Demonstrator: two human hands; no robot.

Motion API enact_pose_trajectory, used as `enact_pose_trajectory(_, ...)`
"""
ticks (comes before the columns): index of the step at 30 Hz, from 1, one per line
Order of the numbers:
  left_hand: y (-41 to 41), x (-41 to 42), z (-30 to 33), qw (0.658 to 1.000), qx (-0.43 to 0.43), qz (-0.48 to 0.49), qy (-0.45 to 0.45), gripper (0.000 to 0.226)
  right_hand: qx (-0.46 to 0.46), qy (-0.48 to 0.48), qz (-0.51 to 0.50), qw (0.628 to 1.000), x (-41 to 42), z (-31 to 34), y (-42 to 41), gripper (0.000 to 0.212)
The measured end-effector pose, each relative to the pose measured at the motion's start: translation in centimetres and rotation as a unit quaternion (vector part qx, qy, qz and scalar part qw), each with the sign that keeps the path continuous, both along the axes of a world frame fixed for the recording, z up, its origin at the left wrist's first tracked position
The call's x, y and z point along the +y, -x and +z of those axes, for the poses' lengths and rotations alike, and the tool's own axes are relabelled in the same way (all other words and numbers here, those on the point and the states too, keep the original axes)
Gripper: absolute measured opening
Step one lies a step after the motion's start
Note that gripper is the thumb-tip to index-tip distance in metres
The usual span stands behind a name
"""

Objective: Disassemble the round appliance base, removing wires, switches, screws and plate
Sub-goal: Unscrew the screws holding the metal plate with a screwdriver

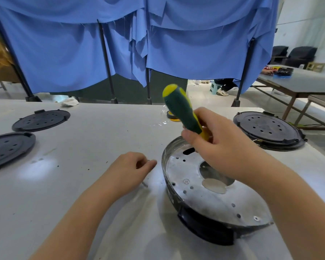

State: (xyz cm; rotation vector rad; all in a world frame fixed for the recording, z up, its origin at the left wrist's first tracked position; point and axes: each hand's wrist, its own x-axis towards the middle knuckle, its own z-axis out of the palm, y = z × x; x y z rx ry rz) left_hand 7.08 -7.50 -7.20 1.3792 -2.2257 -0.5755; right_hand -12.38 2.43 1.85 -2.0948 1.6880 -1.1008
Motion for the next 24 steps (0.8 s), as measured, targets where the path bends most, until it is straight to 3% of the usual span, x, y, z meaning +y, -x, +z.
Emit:
enact_pose_trajectory(5,1.8,1.4,0.5,0.979,0.134,-0.058,-0.144,0.055,0.135,-0.149,0.002,0.98,0.9,0.1,0.4,0.009)
enact_pose_trajectory(8,2.4,1.3,0.5,0.967,0.158,-0.032,-0.195,0.056,0.197,-0.187,0.029,0.962,1.0,-0.5,-0.6,0.035)
enact_pose_trajectory(11,2.7,1.1,0.1,0.969,0.165,-0.017,-0.184,0.041,0.266,-0.23,0.043,0.935,1.1,-1.4,-1.9,0.055)
enact_pose_trajectory(14,2.7,1.3,-0.1,0.961,0.2,-0.013,-0.192,0.048,0.314,-0.219,0.04,0.923,1.1,-2.3,-2.5,0.04)
enact_pose_trajectory(19,2.7,1.0,-0.4,0.962,0.175,-0.037,-0.206,0.045,0.274,-0.228,0.059,0.932,0.8,-1.9,-2.0,0.026)
enact_pose_trajectory(22,2.5,1.3,-0.4,0.957,0.182,-0.094,-0.204,0.022,0.22,-0.231,0.041,0.947,0.6,-1.2,-1.1,0.024)
enact_pose_trajectory(24,2.4,1.5,-0.3,0.961,0.165,-0.095,-0.199,0.023,0.19,-0.239,0.034,0.951,0.7,-0.6,-0.5,0.023)
